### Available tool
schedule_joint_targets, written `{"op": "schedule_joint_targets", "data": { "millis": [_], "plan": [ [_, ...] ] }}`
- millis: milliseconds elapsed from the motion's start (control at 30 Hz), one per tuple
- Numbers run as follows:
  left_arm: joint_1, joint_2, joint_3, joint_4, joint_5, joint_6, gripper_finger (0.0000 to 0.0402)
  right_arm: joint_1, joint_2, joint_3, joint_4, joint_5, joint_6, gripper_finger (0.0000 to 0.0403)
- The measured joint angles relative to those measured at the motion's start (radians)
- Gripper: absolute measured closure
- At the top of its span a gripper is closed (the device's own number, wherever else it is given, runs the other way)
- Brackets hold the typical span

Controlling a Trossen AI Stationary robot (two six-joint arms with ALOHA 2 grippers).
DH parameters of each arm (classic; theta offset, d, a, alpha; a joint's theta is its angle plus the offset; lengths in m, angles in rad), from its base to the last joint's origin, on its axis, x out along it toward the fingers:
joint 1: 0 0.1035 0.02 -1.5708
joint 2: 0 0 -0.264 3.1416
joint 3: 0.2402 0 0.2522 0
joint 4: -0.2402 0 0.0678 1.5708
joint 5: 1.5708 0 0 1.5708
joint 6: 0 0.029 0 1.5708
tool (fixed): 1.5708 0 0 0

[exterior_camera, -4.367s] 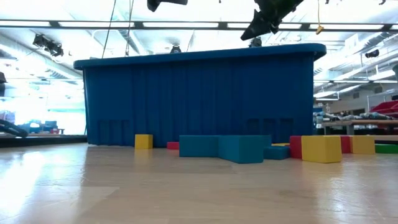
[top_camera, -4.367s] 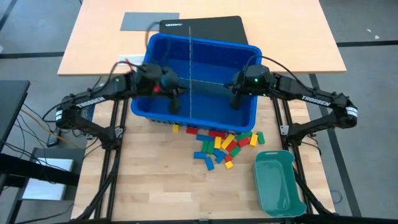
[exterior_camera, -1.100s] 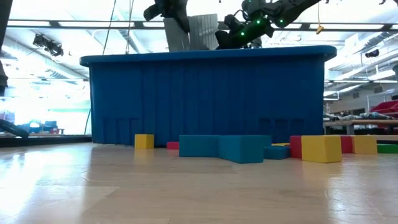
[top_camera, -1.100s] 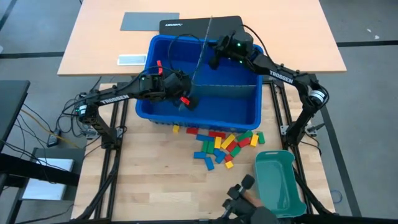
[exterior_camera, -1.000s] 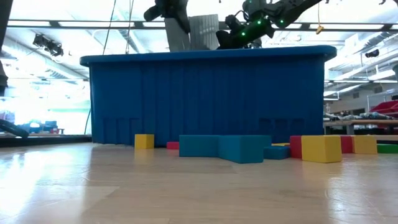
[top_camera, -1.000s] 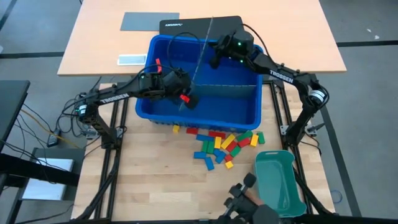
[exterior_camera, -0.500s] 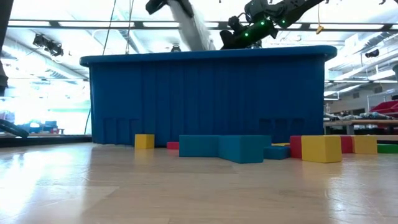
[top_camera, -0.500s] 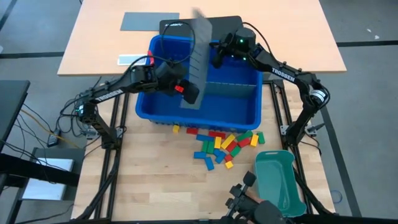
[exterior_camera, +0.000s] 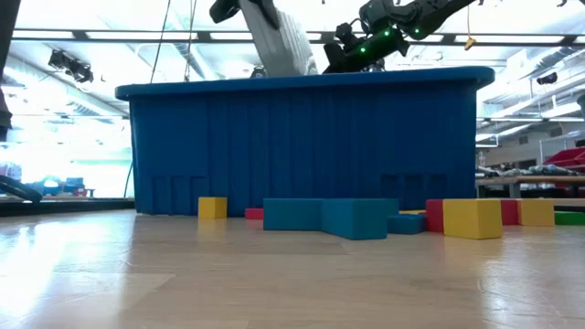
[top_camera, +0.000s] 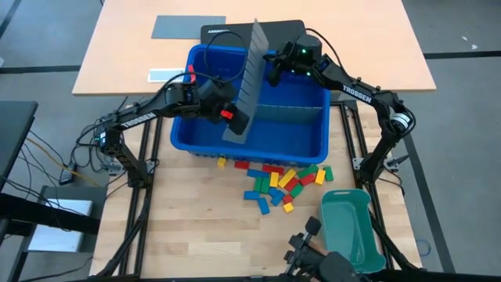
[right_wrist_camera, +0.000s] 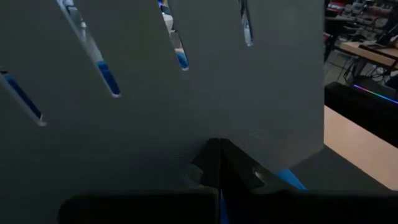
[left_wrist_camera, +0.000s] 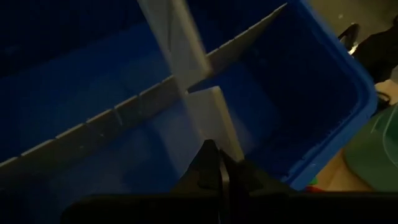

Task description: Sort Items/Unsort Items

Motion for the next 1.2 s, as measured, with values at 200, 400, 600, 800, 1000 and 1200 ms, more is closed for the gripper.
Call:
{"op": "schedule_joint_targets", "data": {
  "millis": [200, 400, 600, 800, 1000, 1200],
  "plan": [
    [0.0, -0.001, 0.004, -0.029, 0.001, 0.002, 0.04, 0.003, 0.0, 0.0, -0.004, -0.023, 0.005, 0.0403],
    [-0.001, -0.001, 0.087, -0.065, -0.041, 0.018, 0.04, 0.016, 0.0, 0.0, -0.003, -0.028, 0.011, 0.0403],
    [0.0, 0.009, 0.106, -0.099, -0.067, 0.015, 0.04, 0.021, 0.0, 0.0, -0.007, -0.029, 0.011, 0.0403],
    [-0.002, 0.058, 0.106, -0.113, -0.04, 0.01, 0.04, 0.021, 0.0, 0.0, -0.012, -0.029, 0.013, 0.0403],
    [-0.003, 0.067, 0.105, -0.095, -0.018, -0.003, 0.04, 0.022, 0.0, 0.0, -0.015, -0.029, 0.013, 0.0403],
    [-0.002, 0.066, 0.105, -0.104, 0.001, -0.004, 0.0399, 0.022, 0.0, 0.0, -0.02, -0.03, 0.01, 0.0403]
  ]
}}
